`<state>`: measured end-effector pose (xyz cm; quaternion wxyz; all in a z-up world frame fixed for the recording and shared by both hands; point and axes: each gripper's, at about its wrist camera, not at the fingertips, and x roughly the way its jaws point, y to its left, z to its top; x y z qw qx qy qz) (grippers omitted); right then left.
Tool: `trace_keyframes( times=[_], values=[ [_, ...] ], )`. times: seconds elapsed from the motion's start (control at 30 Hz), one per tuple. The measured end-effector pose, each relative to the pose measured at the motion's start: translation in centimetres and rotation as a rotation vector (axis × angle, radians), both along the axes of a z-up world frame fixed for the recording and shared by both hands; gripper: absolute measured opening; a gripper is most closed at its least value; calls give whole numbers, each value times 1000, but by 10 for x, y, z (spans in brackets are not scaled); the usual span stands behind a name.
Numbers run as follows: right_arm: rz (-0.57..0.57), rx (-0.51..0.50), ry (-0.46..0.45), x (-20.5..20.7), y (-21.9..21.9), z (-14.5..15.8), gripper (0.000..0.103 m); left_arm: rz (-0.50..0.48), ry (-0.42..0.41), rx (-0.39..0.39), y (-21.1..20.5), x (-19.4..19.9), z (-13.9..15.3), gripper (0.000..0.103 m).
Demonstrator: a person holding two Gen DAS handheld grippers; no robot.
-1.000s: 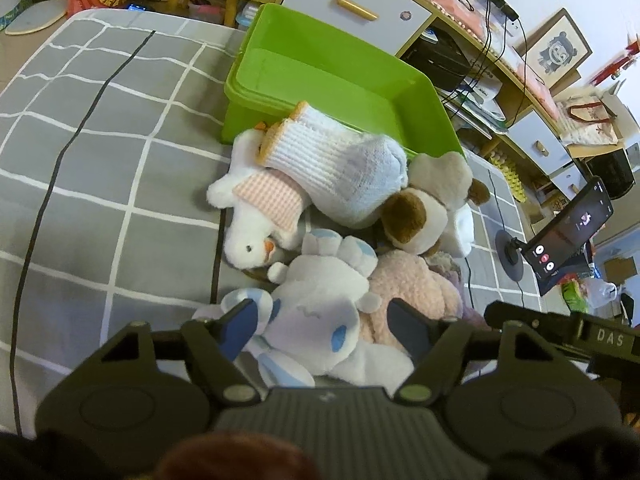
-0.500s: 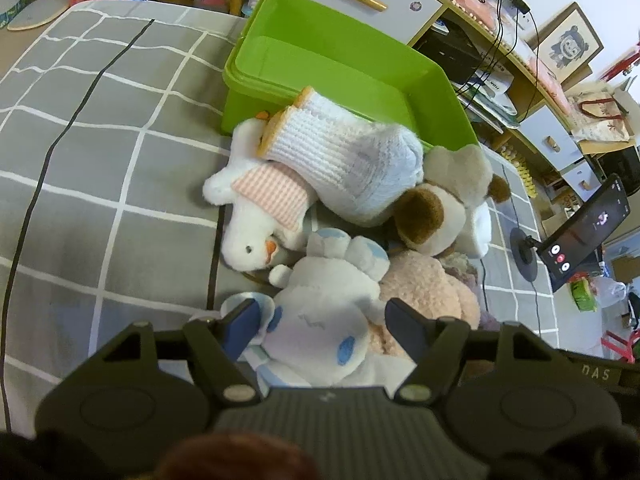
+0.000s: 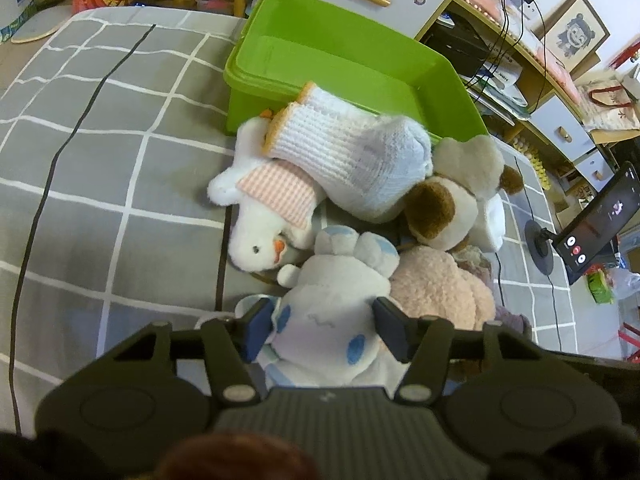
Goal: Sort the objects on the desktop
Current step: 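Move both tools toward the plush pile beside the green bin, then grasp the mauve fuzzy plush with right tool while left grasps white blue-eared plush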
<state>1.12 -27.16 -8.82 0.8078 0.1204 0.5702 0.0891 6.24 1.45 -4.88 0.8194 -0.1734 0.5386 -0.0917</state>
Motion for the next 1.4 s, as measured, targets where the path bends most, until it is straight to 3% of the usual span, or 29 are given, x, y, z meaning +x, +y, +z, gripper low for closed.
trace_keyframes(
  times=[0.37,1.4],
  values=[
    [-12,7,-73,-2,-12,24,52,1,-28,-11,2,-6,11,48],
    [-18,81,-156,-5,-13,53,52,-10,-98,-40,5,-15,35,47]
  ],
)
